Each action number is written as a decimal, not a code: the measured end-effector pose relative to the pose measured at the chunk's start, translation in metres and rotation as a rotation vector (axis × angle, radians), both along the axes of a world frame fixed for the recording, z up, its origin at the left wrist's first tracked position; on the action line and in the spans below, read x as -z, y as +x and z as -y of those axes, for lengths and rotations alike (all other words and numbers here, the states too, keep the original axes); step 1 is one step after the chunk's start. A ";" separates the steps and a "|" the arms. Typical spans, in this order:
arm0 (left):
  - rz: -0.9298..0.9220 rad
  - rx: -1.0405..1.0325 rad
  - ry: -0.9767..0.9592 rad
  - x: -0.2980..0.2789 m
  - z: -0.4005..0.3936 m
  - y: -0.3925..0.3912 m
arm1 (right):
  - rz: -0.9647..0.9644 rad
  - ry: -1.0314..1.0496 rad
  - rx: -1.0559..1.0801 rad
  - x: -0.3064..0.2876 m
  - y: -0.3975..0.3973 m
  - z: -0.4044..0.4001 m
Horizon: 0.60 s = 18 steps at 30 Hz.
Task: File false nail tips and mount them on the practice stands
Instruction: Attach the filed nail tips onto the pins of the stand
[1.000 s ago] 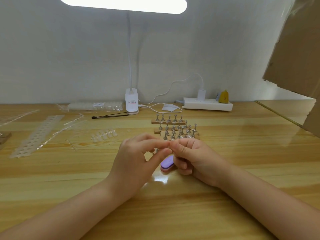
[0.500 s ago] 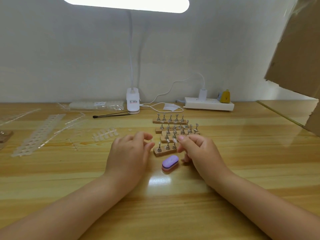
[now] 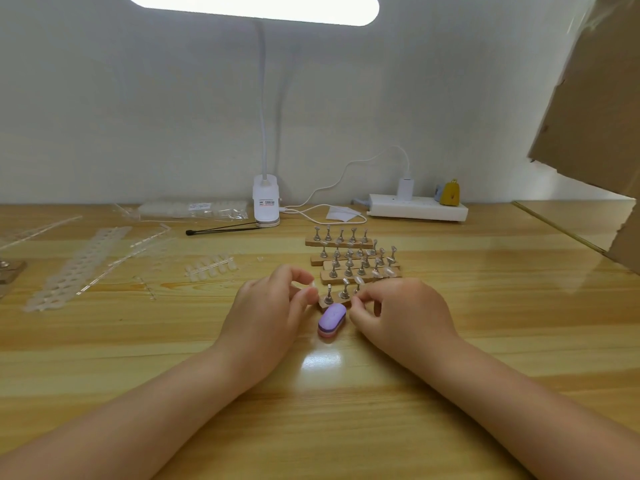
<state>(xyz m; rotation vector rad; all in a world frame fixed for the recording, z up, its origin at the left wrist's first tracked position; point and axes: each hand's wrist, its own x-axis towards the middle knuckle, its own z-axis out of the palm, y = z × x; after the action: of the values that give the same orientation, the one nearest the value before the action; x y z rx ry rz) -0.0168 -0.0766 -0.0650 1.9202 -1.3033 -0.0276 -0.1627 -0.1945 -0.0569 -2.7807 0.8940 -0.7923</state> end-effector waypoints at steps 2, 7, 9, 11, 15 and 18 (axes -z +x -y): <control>-0.018 0.011 0.011 0.000 0.001 0.000 | -0.052 -0.052 0.018 0.000 0.002 0.001; 0.000 0.014 0.008 -0.002 0.001 -0.002 | -0.087 -0.146 0.024 0.004 0.008 0.002; 0.013 0.016 0.007 -0.002 0.001 -0.002 | -0.093 -0.139 0.025 0.005 0.009 0.003; 0.022 0.015 0.005 -0.002 0.001 -0.002 | -0.110 -0.155 0.024 0.006 0.010 0.004; 0.015 0.008 0.014 -0.001 0.002 -0.001 | -0.076 -0.130 0.008 0.006 0.011 0.006; -0.005 0.009 0.016 -0.001 0.002 -0.001 | -0.015 -0.112 -0.046 0.006 0.010 0.006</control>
<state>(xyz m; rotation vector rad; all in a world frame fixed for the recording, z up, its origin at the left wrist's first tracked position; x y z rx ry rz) -0.0176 -0.0784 -0.0642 1.9271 -1.3118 -0.0479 -0.1531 -0.2008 -0.0630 -2.8961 0.8095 -0.8399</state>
